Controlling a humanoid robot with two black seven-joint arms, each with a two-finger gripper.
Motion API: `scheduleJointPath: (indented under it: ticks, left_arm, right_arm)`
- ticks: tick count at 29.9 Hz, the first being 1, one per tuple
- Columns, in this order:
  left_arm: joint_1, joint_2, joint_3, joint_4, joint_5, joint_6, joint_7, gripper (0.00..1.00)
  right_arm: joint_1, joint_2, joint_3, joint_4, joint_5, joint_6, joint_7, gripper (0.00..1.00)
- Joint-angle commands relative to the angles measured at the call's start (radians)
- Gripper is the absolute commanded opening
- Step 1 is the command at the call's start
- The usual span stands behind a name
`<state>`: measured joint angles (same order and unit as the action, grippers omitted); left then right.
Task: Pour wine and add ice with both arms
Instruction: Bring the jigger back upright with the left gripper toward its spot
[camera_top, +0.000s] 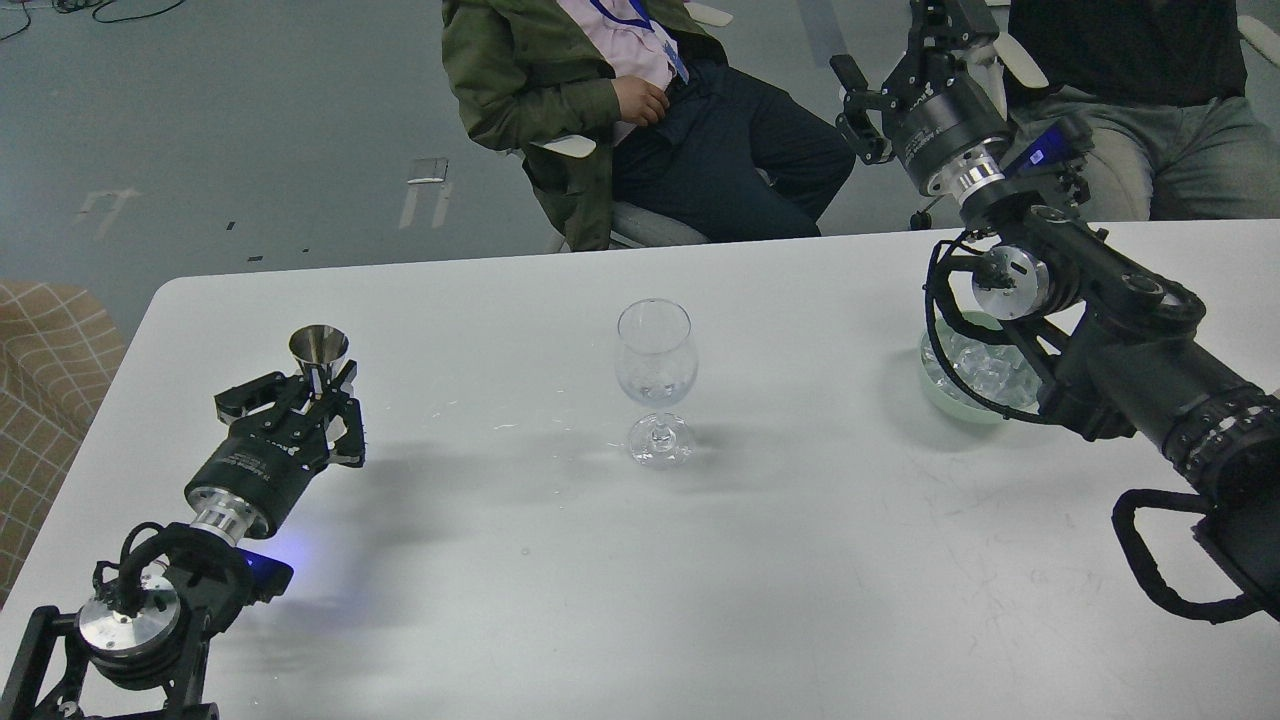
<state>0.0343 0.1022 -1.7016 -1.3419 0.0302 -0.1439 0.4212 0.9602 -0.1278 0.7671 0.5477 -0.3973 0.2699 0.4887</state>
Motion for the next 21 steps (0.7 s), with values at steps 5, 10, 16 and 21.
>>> scheduleJointPath:
  ticks: [5, 10, 16, 21]
  left_arm:
    - [-0.008, 0.002, 0.0, 0.064, 0.002, -0.022, -0.001, 0.11]
    - [-0.014, 0.004, 0.004, 0.087, 0.007, -0.02, -0.007, 0.13]
    - [-0.017, 0.004, 0.01, 0.099, 0.014, 0.006, -0.058, 0.15]
    - [-0.019, 0.004, 0.01, 0.102, 0.011, 0.018, -0.061, 0.21]
  right_arm:
    - [-0.005, 0.002, -0.002, -0.002, -0.002, 0.0, 0.0, 1.0]
    - [-0.006, 0.004, 0.0, -0.002, -0.002, 0.0, 0.0, 1.0]
    - [-0.006, 0.004, -0.002, -0.002, -0.002, 0.0, 0.0, 1.0]
    - [-0.008, 0.001, -0.002, -0.002, -0.002, 0.0, 0.0, 1.0]
